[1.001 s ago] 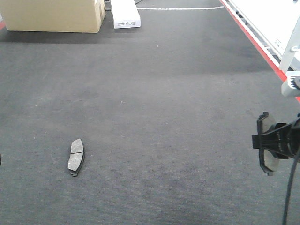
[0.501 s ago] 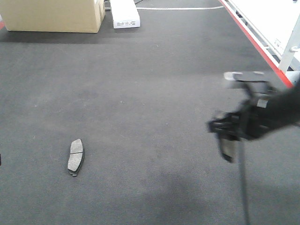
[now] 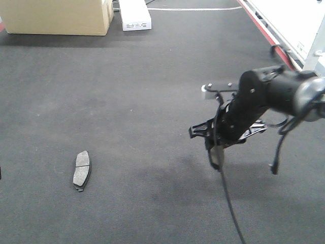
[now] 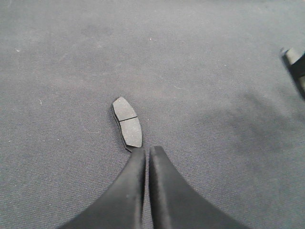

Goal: Move and align brake pads A on conveyor
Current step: 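Lower the right gripper with its brake pad onto the belt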

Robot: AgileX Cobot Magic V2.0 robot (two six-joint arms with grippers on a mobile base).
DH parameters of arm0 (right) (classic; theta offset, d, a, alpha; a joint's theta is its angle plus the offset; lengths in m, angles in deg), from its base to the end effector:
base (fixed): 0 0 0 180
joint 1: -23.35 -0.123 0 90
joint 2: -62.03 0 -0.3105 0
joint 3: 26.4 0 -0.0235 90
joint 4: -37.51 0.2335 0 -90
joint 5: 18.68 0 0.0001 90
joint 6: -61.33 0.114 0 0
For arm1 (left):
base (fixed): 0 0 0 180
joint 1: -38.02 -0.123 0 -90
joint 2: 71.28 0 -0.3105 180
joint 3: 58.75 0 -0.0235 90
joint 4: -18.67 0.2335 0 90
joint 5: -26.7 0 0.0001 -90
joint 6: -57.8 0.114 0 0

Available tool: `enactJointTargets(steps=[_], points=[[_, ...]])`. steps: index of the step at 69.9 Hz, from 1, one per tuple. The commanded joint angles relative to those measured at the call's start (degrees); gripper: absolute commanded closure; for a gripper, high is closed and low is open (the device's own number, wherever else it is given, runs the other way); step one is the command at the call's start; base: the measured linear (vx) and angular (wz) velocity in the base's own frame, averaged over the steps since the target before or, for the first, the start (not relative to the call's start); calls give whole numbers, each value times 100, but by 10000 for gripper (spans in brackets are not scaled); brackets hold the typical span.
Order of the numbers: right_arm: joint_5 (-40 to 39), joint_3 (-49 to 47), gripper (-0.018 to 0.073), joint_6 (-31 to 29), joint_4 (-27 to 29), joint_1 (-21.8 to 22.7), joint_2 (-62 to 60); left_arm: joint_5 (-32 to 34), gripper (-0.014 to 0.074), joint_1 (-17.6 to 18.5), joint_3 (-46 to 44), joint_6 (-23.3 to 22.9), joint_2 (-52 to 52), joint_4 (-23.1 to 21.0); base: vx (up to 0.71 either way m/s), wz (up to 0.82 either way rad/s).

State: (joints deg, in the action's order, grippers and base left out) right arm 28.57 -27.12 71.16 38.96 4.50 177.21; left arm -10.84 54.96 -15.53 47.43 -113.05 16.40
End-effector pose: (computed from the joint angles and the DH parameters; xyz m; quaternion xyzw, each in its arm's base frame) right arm 0.3685 0.1280 0.2205 -0.0706 0.9847 0.0496 0.1514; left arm 0.0901 -0.0303 0.3123 0.0423 0.8757 -0.1311 0.4628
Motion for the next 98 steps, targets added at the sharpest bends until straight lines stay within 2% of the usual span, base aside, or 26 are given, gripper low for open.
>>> enactJointTargets(steps=[1,36,59,68,85,98], points=[[-196,-205,552,15,92,7,-43,344,603,36,-136,0,3,-17,0,0],[-574,-205,526,37,368,7,412,344,603,36,-136,0,3,-17,0,0],[-450,-205,293,37,368,7,412,344,603,36,-136,0,3,-17,0,0],[-336,-205,237,62,372,7,412,344,603,36,-136,0,3,-17,0,0],[-82,-205,230,163,366,7,385,344,603,36,-136,0,3,-17,0,0],[-94,-187,231,197,313,7,-115,344,603,36,-136,0,3,-17,0,0]])
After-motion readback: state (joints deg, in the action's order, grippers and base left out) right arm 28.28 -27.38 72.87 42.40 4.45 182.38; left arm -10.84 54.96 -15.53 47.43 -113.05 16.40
